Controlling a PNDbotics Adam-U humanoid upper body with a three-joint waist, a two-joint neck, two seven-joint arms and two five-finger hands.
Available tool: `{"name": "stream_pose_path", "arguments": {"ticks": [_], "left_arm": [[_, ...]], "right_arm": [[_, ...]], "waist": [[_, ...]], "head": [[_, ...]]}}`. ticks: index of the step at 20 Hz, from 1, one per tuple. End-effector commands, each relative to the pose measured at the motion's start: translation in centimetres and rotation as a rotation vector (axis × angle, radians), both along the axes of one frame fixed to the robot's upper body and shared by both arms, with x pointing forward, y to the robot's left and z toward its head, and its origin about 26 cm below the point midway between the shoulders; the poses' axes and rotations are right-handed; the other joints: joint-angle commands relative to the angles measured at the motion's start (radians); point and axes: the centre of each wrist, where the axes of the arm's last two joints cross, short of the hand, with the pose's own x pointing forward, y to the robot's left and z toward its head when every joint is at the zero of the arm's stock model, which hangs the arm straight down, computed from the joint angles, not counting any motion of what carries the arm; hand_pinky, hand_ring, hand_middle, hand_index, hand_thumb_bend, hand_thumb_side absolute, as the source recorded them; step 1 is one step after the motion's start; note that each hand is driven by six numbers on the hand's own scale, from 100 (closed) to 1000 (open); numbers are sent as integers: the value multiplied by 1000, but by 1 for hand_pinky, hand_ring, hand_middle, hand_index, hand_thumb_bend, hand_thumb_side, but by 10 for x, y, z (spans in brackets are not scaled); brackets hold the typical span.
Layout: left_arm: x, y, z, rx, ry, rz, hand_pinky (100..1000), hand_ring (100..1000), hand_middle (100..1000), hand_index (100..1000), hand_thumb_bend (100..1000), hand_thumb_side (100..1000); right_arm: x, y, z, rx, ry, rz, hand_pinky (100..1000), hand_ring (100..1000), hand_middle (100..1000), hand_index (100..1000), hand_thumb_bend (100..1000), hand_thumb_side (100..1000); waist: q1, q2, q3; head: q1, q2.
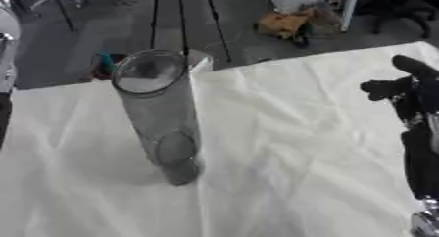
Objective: Arrange flowers into the vase.
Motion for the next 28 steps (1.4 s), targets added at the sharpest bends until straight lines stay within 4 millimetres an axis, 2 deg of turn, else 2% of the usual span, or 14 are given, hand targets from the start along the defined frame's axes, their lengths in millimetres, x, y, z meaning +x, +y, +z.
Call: {"name": "stream_pose_path", "arguments": {"ticks": [1, 9, 16, 28], "left_arm": [[-4, 8, 10, 4, -1, 4, 100, 100, 100, 113, 222, 601], [-5, 17, 8, 49, -2, 107, 100, 100, 100, 112, 217, 587], [-5, 23, -3, 159, -26, 228, 100, 100, 100, 112, 208, 583], [-9, 21, -8, 136, 82, 173, 100, 100, 100, 112, 205, 599]], "right_arm": [[-3, 0, 7, -8, -28, 5, 840, 687, 501, 841, 100, 857], [-4, -2, 5, -8, -18, -4, 841, 688, 501, 841, 100, 855], [-4, -4, 4, -8, -9, -11, 842, 689, 501, 841, 100, 855], [-4, -4, 3, -2, -2, -11, 844, 690, 499, 842, 100, 853]], "waist": [[8, -2, 3], [9, -11, 15], [9, -19, 27], [6, -20, 32]], "head": [[0, 0], [-7, 16], [-19, 19], [-25, 11]]}}
